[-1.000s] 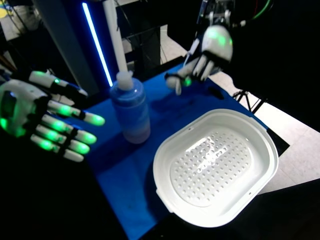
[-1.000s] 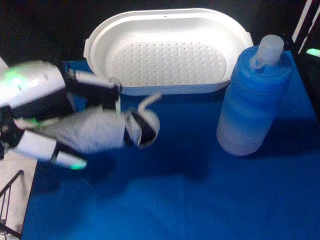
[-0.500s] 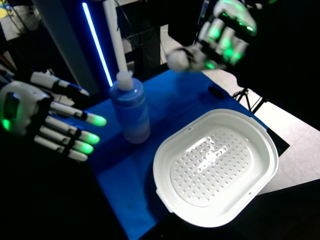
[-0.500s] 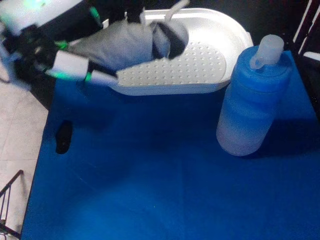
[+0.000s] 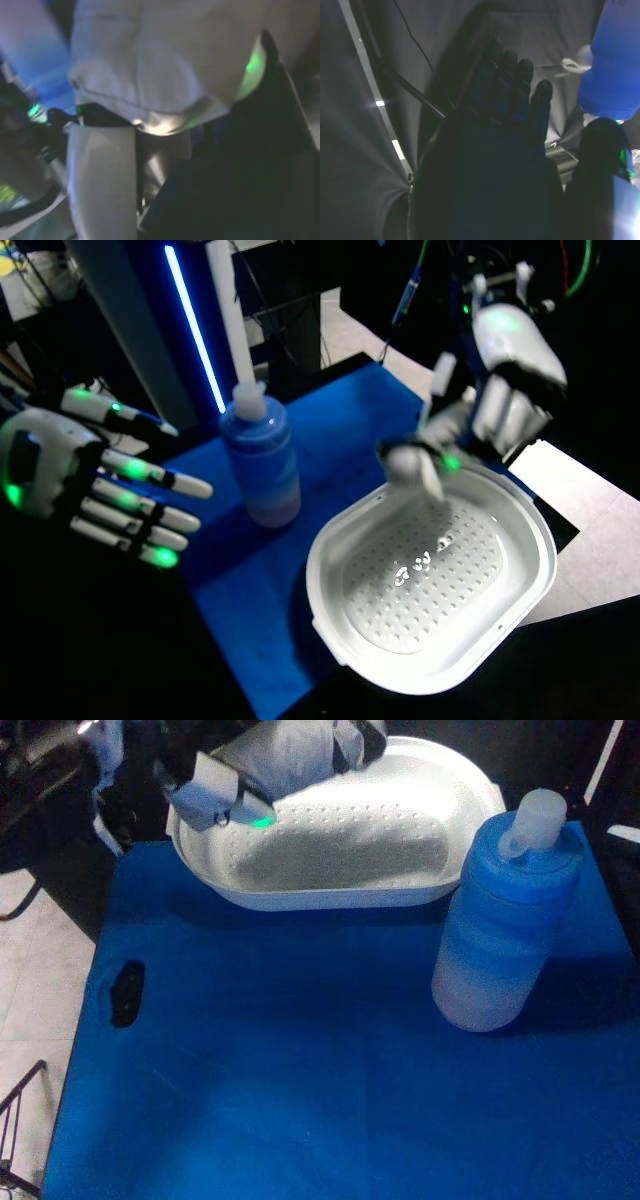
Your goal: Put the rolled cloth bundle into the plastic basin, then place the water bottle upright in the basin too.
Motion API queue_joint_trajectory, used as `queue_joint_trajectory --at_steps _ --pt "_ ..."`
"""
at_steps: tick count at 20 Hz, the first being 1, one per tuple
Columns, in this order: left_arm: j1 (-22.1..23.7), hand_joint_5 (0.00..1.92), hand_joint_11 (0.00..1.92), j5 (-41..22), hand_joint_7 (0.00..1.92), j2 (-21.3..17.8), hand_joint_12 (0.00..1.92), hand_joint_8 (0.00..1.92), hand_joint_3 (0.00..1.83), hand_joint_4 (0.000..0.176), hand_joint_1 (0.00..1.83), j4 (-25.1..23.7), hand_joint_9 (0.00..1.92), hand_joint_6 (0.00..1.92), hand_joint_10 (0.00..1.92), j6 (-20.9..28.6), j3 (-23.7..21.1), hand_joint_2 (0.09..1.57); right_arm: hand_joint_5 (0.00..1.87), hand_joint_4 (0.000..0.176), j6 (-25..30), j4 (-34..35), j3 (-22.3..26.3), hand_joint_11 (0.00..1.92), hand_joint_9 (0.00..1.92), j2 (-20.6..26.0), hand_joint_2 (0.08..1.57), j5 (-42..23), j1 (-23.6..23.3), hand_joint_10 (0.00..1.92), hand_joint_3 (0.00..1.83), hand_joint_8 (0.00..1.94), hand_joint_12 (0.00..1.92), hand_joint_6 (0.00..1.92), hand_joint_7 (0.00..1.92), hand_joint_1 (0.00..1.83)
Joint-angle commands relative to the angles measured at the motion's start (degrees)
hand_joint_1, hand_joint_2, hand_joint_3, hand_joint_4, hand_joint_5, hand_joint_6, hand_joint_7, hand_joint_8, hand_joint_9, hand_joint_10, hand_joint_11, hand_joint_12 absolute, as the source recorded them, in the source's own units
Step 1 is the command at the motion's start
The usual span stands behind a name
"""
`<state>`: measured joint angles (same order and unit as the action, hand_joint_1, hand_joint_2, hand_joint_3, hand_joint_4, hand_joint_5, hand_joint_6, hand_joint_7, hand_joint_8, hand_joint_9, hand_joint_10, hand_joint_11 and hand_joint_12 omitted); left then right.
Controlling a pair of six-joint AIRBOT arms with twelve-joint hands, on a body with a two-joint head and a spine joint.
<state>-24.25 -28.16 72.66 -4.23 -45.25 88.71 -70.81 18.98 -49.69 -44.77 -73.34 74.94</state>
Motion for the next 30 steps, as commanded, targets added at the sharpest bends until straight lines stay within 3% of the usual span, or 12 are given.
queue_joint_trajectory --at_steps 1,6,15,19,20,21,22,23,24,25,27,30 --pt "1.0 0.94 1.45 -5.5 1.10 0.8 1.92 1.92 0.00 0.176 1.83 3.0 1.38 1.92 1.92 -0.8 1.2 1.09 0.23 0.094 0.3 0.1 -0.4 0.25 0.26 -0.1 1.44 -7.3 -0.5 0.00 0.00 0.00 0.00 0.00 0.29 0.20" --pt "0.9 0.96 1.44 0.9 1.11 7.4 1.92 1.92 0.03 0.176 1.78 9.0 1.33 1.92 1.92 -1.3 10.9 1.19 0.20 0.101 0.3 -0.4 -1.2 0.25 0.26 -0.6 1.43 -7.3 -0.8 0.00 0.00 0.00 0.01 0.00 0.26 0.18" --pt "-2.7 0.78 1.36 5.6 1.03 11.6 1.92 1.92 0.01 0.176 1.60 10.6 1.25 1.92 1.92 3.4 16.9 1.25 0.20 0.096 0.9 -0.4 -1.2 0.26 0.26 -0.8 1.44 -7.3 -0.8 0.00 0.00 0.00 0.01 0.00 0.26 0.21" --pt "-2.7 0.71 1.37 5.7 1.02 11.7 1.92 1.92 0.00 0.176 1.43 10.3 1.26 1.92 1.92 3.4 16.7 1.25 0.22 0.096 1.1 -0.4 -1.2 0.27 0.27 -1.1 1.42 -7.3 -0.8 0.00 0.00 0.00 0.01 0.00 0.27 0.26" --pt "-2.7 0.67 1.28 5.7 0.89 11.6 1.92 1.92 0.00 0.176 1.11 10.1 1.15 1.92 1.92 3.4 16.7 1.23 0.23 0.092 1.1 -0.4 -1.2 0.28 0.27 -1.1 1.42 -7.3 -0.8 0.00 0.00 0.01 0.01 0.01 0.28 0.26" --pt "-2.7 0.62 1.17 5.7 0.74 11.6 1.92 1.92 0.00 0.157 1.02 9.9 1.01 1.82 1.92 3.4 16.6 1.19 0.23 0.092 1.1 -0.4 -1.2 0.28 0.27 -1.1 1.41 -7.3 -0.8 0.00 0.00 0.00 0.01 0.00 0.28 0.26" --pt "-2.6 0.72 1.01 5.8 0.52 11.6 1.92 1.82 0.01 0.175 0.90 9.5 0.82 1.41 1.92 3.4 16.5 1.23 0.23 0.087 1.2 -0.4 -1.2 0.27 0.27 -1.1 1.41 -7.3 -0.8 0.00 0.00 0.00 0.01 0.00 0.29 0.27" --pt "-2.5 0.52 0.24 5.6 0.39 11.6 1.70 0.96 0.00 0.092 0.77 9.4 0.36 0.39 1.34 3.4 16.4 1.06 0.23 0.083 1.2 -0.4 -1.2 0.28 0.27 -1.1 1.42 -7.3 -0.8 0.00 0.00 0.00 0.01 0.00 0.30 0.30" --pt "-2.4 0.32 0.01 5.1 0.36 11.4 1.03 0.12 0.00 0.156 0.57 9.3 0.31 0.02 0.27 3.4 16.1 0.98 0.23 0.080 1.2 -0.4 -1.2 0.28 0.27 -1.2 1.42 -7.3 -0.8 0.00 0.00 0.00 0.01 0.00 0.30 0.30" --pt "-2.3 0.21 0.00 4.6 0.28 11.1 0.73 0.01 0.00 0.175 0.53 9.1 0.28 0.00 0.04 3.4 15.6 0.94 0.23 0.079 1.2 -0.4 -1.2 0.28 0.27 -1.2 1.42 -7.3 -0.8 0.00 0.00 0.00 0.01 0.00 0.30 0.31" --pt "-1.9 0.01 0.00 3.4 0.05 10.0 0.23 0.00 0.00 0.176 0.47 8.5 0.06 0.00 0.00 3.4 14.1 0.91 0.23 0.085 1.4 -0.4 -1.2 0.26 0.27 -1.2 1.41 -7.3 -0.8 0.00 0.00 0.00 0.00 0.00 0.30 0.29" --pt "-1.9 0.00 0.00 0.7 0.00 7.1 0.00 0.00 0.00 0.176 0.46 6.6 0.00 0.00 0.00 3.4 10.5 0.89 0.23 0.079 1.9 -0.4 -1.1 0.24 0.27 -1.3 1.41 -7.3 -0.8 0.00 0.00 0.00 0.00 0.00 0.31 0.31"
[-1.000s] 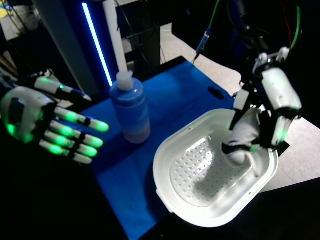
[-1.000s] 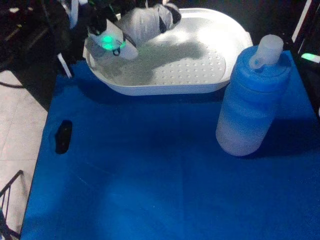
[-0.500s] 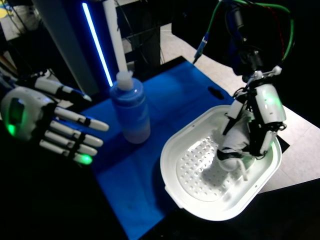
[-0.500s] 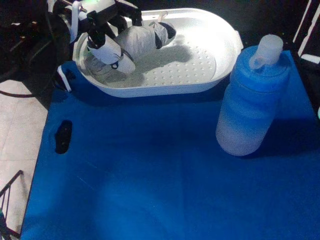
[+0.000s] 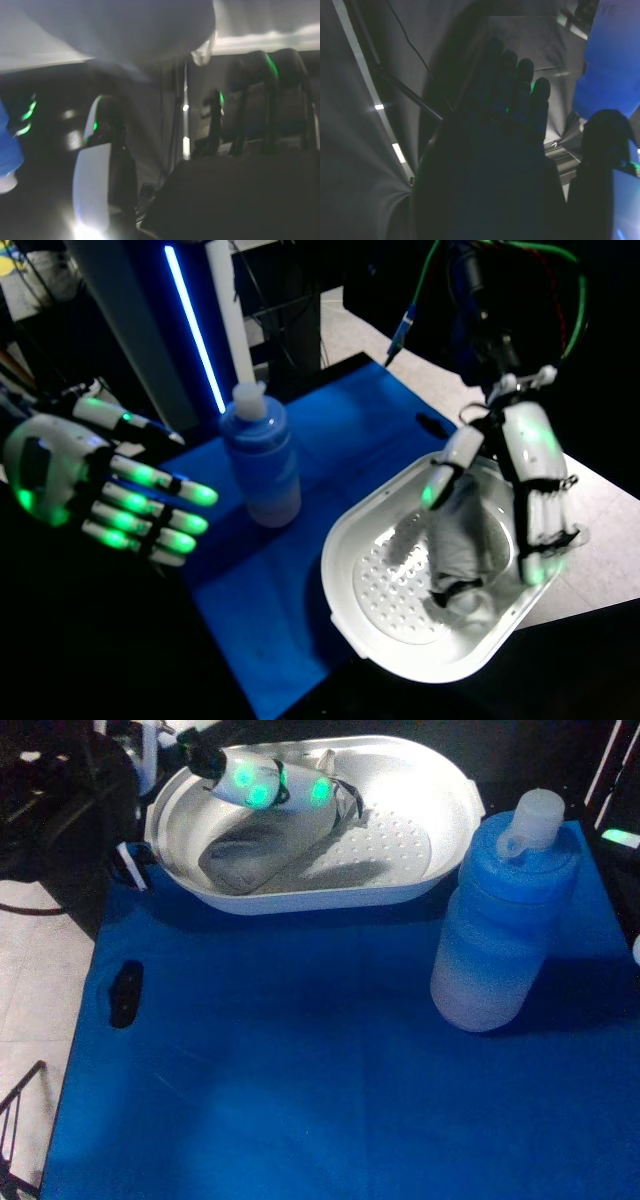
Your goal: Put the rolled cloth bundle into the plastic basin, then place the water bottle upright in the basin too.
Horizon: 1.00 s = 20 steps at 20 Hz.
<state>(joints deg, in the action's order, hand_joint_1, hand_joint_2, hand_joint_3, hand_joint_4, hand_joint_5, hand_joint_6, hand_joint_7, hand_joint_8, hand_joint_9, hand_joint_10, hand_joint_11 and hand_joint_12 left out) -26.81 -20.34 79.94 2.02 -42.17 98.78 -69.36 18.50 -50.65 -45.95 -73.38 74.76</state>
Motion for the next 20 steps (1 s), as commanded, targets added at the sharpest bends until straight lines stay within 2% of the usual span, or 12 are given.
queue_joint_trajectory --at_steps 1,5,6,7,8,9,10,13,15,17,20 --pt "0.7 0.00 0.00 -8.0 0.00 -1.4 0.00 0.00 0.00 0.176 0.42 -0.6 0.00 0.00 0.00 0.3 -1.1 0.88 0.23 0.078 0.8 0.1 -0.2 0.24 0.27 -0.1 1.41 -7.2 -0.6 0.00 0.00 0.00 0.00 0.00 0.31 0.33" --pt "-2.0 0.00 0.00 -13.8 0.00 -9.1 0.00 0.00 0.00 0.176 0.39 -3.2 0.00 0.00 0.00 0.3 -9.4 0.89 0.23 0.087 2.0 0.1 -0.1 0.21 0.25 -0.1 1.38 -7.3 -0.7 0.00 0.00 0.00 0.00 0.00 0.30 0.43" --pt "-3.8 0.00 0.00 -16.7 0.00 -12.8 0.00 0.00 0.00 0.176 0.38 -3.2 0.00 0.00 0.00 0.3 -12.9 0.88 0.20 0.093 2.6 0.2 -0.1 0.20 0.23 0.0 1.36 -7.3 -0.9 0.00 0.00 0.00 0.00 0.00 0.26 0.45" --pt "-4.6 0.00 0.00 -17.7 0.00 -14.2 0.00 0.00 0.00 0.176 0.38 -3.2 0.00 0.00 0.00 0.3 -14.2 0.88 0.18 0.093 2.9 0.2 0.0 0.23 0.24 0.1 1.33 -7.3 -1.0 0.00 0.00 0.00 0.01 0.00 0.24 0.54" --pt "-6.6 0.00 0.00 -19.5 0.00 -16.8 0.00 0.00 0.00 0.176 0.41 -2.4 0.00 0.00 0.00 0.4 -16.5 0.88 0.14 0.127 3.7 0.2 -0.1 0.22 0.23 0.2 1.28 -7.5 -1.3 0.00 0.00 0.00 0.00 0.00 0.23 0.69" --pt "-8.7 0.00 0.00 -21.7 0.00 -19.1 0.00 0.00 0.00 0.176 0.45 -1.4 0.00 0.00 0.00 0.5 -18.6 0.87 0.09 0.170 4.1 0.2 0.0 0.25 0.24 0.4 1.19 -7.6 -1.6 0.00 0.00 0.00 0.01 0.00 0.23 0.79" --pt "-11.6 0.00 0.00 -24.7 0.00 -21.6 0.00 0.00 0.00 0.176 0.46 0.1 0.00 0.00 0.00 0.5 -21.1 0.87 0.07 0.176 4.2 0.1 0.0 0.27 0.24 0.6 1.14 -7.8 -2.0 0.00 0.00 0.00 0.01 0.00 0.19 0.81" --pt "-20.1 0.00 0.00 -34.5 0.00 -27.2 0.00 0.00 0.00 0.176 0.54 4.8 0.00 0.00 0.00 0.6 -28.0 0.88 0.00 0.176 4.2 -0.2 0.1 0.29 0.18 0.7 0.97 -9.0 -3.8 0.00 0.00 0.00 0.00 0.00 0.05 0.86" --pt "-27.0 0.00 0.00 -42.6 0.00 -30.9 0.00 0.00 0.00 0.176 0.51 7.4 0.00 0.00 0.00 0.6 -33.6 0.86 0.00 0.176 4.2 -0.7 0.1 0.25 0.15 0.5 0.94 -10.2 -5.4 0.00 0.00 0.00 0.00 0.00 0.04 0.88" --pt "-31.6 0.00 0.00 -48.2 0.00 -32.8 0.00 0.00 0.00 0.176 0.59 9.4 0.00 0.00 0.00 0.6 -37.0 0.85 0.00 0.176 4.2 -1.7 0.0 0.22 0.11 0.1 0.87 -10.5 -7.1 0.00 0.00 0.00 0.00 0.00 0.02 0.83" --pt "-37.6 0.00 0.00 -55.4 0.00 -33.8 0.00 0.00 0.00 0.176 0.64 12.6 0.00 0.00 0.00 0.6 -40.2 0.84 0.00 0.176 4.2 -2.7 -0.1 0.21 0.11 -1.1 0.82 -10.7 -9.5 0.00 0.00 0.00 0.00 0.00 0.00 0.89"
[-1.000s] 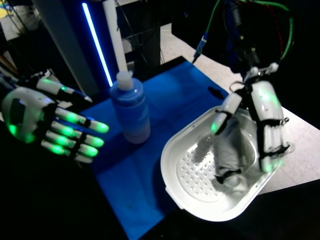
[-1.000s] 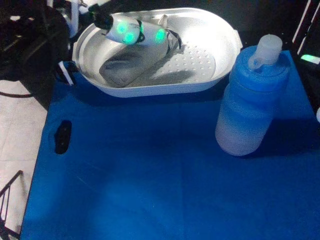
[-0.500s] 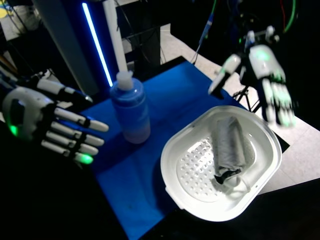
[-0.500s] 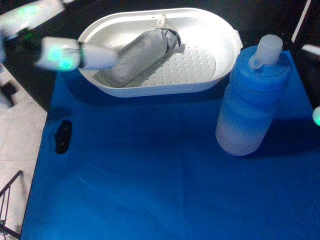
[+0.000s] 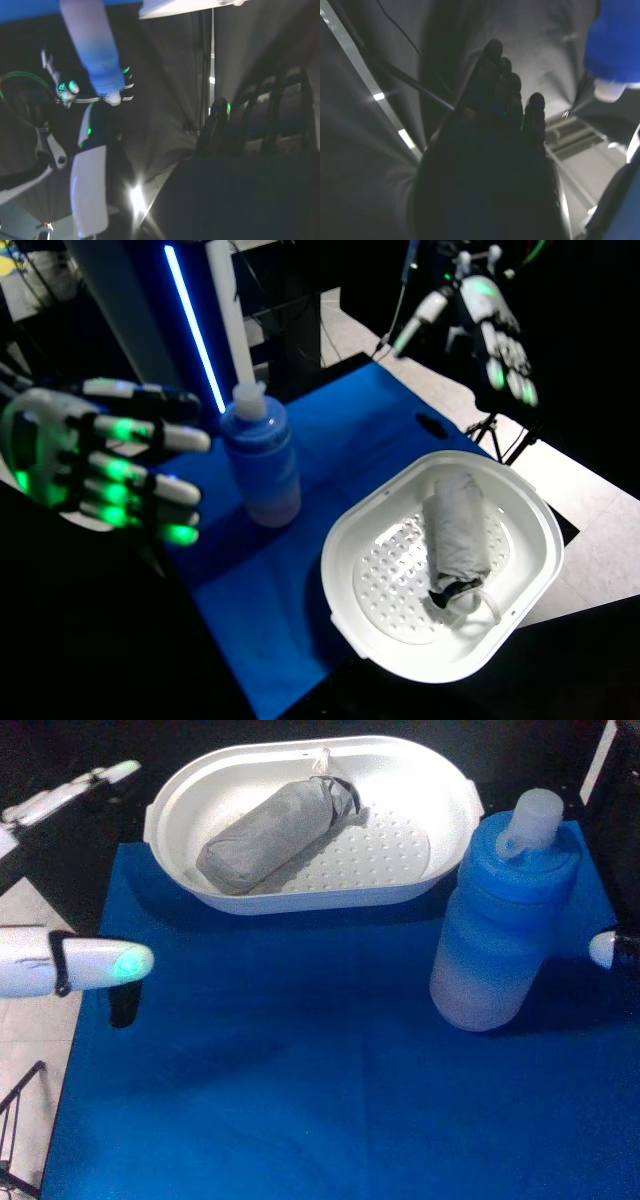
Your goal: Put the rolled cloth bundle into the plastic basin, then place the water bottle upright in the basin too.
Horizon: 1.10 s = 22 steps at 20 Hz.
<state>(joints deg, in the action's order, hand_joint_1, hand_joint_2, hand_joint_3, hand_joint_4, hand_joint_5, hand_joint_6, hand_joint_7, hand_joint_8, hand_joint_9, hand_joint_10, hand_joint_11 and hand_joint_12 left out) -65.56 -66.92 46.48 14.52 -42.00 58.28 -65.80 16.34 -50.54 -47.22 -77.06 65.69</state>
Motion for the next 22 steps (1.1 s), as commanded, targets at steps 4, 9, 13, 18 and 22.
queue_joint_trajectory --at_steps 4,9,13,18,22 --pt "-3.2 0.00 0.00 -12.3 0.00 -0.7 0.00 0.00 0.00 0.176 0.52 0.6 0.00 0.00 0.00 0.5 -2.6 0.84 0.00 0.176 0.6 -1.8 -0.8 0.24 0.12 -2.4 0.80 -7.1 -3.0 0.00 0.00 0.00 0.01 0.00 0.01 0.90" --pt "-4.8 0.00 0.00 -13.4 0.00 -0.2 0.00 0.00 0.00 0.176 0.59 1.0 0.00 0.00 0.00 0.8 -3.8 0.84 0.00 0.176 1.1 -2.3 -3.0 0.26 0.12 -6.9 0.82 -7.0 -6.8 0.00 0.00 0.00 0.02 0.00 0.01 0.88" --pt "-5.8 0.00 0.00 -13.9 0.00 0.0 0.00 0.00 0.00 0.176 0.58 1.3 0.00 0.00 0.00 1.1 -4.3 0.84 0.00 0.176 3.3 0.4 -6.0 0.28 0.11 -11.9 0.83 -6.9 -9.3 0.00 0.00 0.01 0.02 0.00 0.02 0.88" --pt "-5.9 0.00 0.00 -14.1 0.00 0.7 0.00 0.00 0.00 0.176 0.56 1.3 0.00 0.00 0.00 1.7 -4.3 0.83 0.00 0.176 5.2 2.7 -8.0 0.31 0.14 -15.4 0.83 -6.9 -9.7 0.01 0.00 0.01 0.03 0.00 0.08 0.86" --pt "-5.9 0.00 0.00 -14.4 0.00 1.2 0.00 0.00 0.00 0.176 0.58 1.3 0.00 0.00 0.00 2.0 -4.3 0.83 0.03 0.176 6.7 3.6 -9.0 0.34 0.17 -16.6 0.86 -5.5 -9.7 0.01 0.01 0.02 0.03 0.01 0.14 0.92"
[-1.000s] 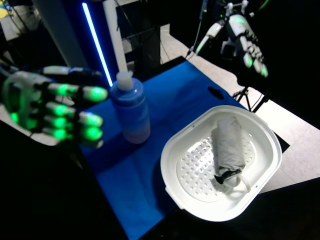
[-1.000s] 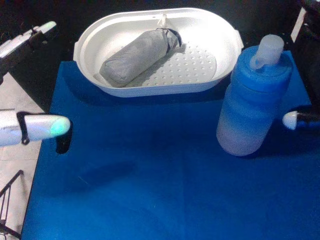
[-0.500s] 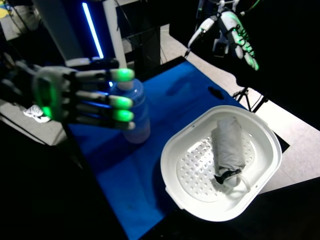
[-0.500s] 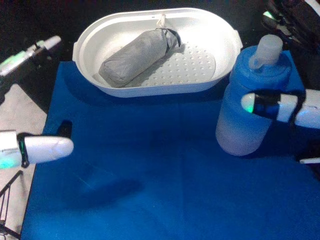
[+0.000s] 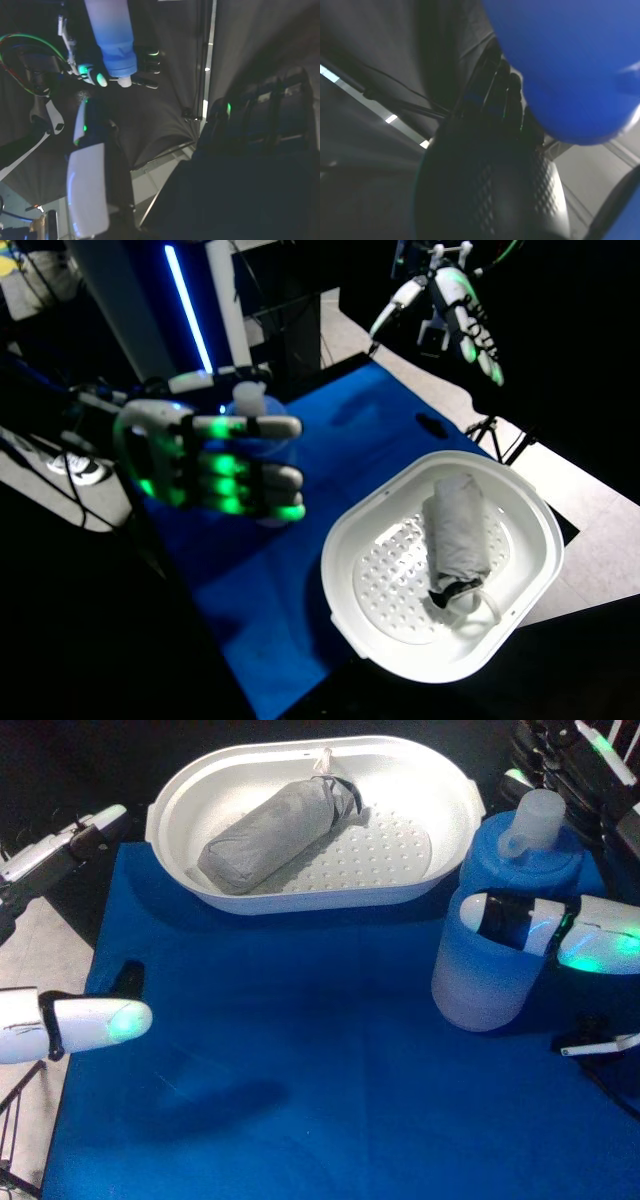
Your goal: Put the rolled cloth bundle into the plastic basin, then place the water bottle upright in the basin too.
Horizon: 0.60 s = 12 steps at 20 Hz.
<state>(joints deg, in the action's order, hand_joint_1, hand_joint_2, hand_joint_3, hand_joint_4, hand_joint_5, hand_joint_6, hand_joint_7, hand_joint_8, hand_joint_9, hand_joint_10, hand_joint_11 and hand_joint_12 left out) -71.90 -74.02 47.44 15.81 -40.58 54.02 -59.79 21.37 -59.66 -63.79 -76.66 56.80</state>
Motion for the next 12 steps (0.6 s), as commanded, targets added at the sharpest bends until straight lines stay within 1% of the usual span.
queue_joint_trajectory --at_steps 1,2,3,4,5,6,7,8,9,10,11,12 --pt "0.4 0.00 0.00 -7.4 0.00 0.3 0.00 0.00 0.00 0.176 0.60 0.0 0.00 0.00 0.00 0.6 0.0 0.83 0.05 0.176 1.1 -1.4 -0.4 0.36 0.19 -0.3 0.89 -5.1 -0.8 0.01 0.00 0.01 0.04 0.00 0.19 0.93" --pt "0.4 0.00 0.00 -7.4 0.00 0.4 0.00 0.00 0.00 0.176 0.60 0.0 0.00 0.00 0.00 0.7 0.0 0.83 0.05 0.176 1.1 -1.4 -0.6 0.36 0.19 -0.5 0.89 -4.4 -0.8 0.01 0.00 0.01 0.04 0.00 0.19 0.93" --pt "0.4 0.00 0.00 -7.4 0.00 0.5 0.00 0.00 0.00 0.176 0.59 0.0 0.00 0.00 0.00 0.9 0.0 0.83 0.15 0.176 1.1 -1.4 -0.8 0.49 0.37 -0.5 0.95 -4.0 -0.8 0.02 0.00 0.01 0.08 0.00 0.36 0.95" --pt "0.4 0.00 0.00 -7.5 0.00 0.5 0.00 0.00 0.00 0.176 0.61 0.0 0.00 0.00 0.00 1.0 0.0 0.83 0.21 0.176 1.1 -1.4 -0.7 0.56 0.45 -0.5 0.98 -4.0 -0.8 0.02 0.00 0.01 0.10 0.00 0.42 1.00" --pt "0.4 0.00 0.00 -7.5 0.00 0.5 0.00 0.00 0.00 0.176 0.59 0.0 0.00 0.00 0.00 1.1 0.0 0.83 0.24 0.176 1.1 -1.4 -0.7 0.60 0.51 -0.5 0.99 -4.0 -0.8 0.03 0.00 0.01 0.12 0.01 0.46 1.03" --pt "0.4 0.00 0.00 -7.5 0.00 0.5 0.00 0.00 0.00 0.176 0.58 0.0 0.00 0.00 0.00 1.2 0.0 0.84 0.30 0.164 1.1 -1.5 -0.7 0.67 0.58 -0.4 1.02 -4.0 -0.8 0.03 0.01 0.01 0.15 0.01 0.51 1.07" --pt "0.4 0.00 0.00 -7.5 0.00 0.6 0.00 0.00 0.00 0.176 0.57 0.0 0.00 0.00 0.00 1.3 0.0 0.84 0.34 0.139 1.1 -1.7 -0.7 0.72 0.62 -0.2 1.04 -3.8 -0.8 0.03 0.00 0.02 0.19 0.01 0.54 1.08" --pt "0.4 0.00 0.00 -7.5 0.00 0.6 0.00 0.00 0.00 0.176 0.56 0.0 0.00 0.00 0.00 1.3 0.0 0.84 0.46 0.058 1.1 -2.0 -0.7 0.81 0.76 -0.1 1.07 -3.1 -0.8 0.05 0.00 0.03 0.37 0.00 0.64 1.12" --pt "0.4 0.00 0.00 -7.6 0.00 0.6 0.00 0.00 0.00 0.176 0.57 0.0 0.00 0.00 0.00 1.3 0.0 0.84 0.55 0.017 1.1 -2.3 -0.8 0.79 0.87 0.1 1.08 -2.4 -0.8 0.08 0.00 0.04 0.68 0.00 0.73 1.13" --pt "0.4 0.00 0.00 -7.5 0.00 0.7 0.00 0.00 0.00 0.176 0.58 0.0 0.00 0.00 0.00 1.4 0.0 0.84 0.64 0.000 1.1 -2.6 -0.7 0.76 0.94 0.3 1.08 -2.1 -0.8 0.16 0.00 0.10 0.92 0.01 0.82 1.14" --pt "0.3 0.00 0.00 -7.5 0.00 0.7 0.00 0.00 0.00 0.176 0.59 0.0 0.00 0.00 0.00 1.5 0.0 0.84 0.72 0.000 1.1 -2.9 -0.7 0.84 1.03 0.5 1.13 -1.8 -0.8 0.26 0.00 0.91 0.99 0.02 0.89 1.30" --pt "0.3 0.00 0.00 -7.5 0.00 0.8 0.00 0.00 0.00 0.176 0.59 0.0 0.00 0.00 0.00 1.6 0.0 0.84 0.70 0.000 1.1 -3.1 -0.7 0.99 1.03 0.7 1.20 -1.7 -0.8 0.87 0.00 1.31 1.21 1.12 0.91 1.23"
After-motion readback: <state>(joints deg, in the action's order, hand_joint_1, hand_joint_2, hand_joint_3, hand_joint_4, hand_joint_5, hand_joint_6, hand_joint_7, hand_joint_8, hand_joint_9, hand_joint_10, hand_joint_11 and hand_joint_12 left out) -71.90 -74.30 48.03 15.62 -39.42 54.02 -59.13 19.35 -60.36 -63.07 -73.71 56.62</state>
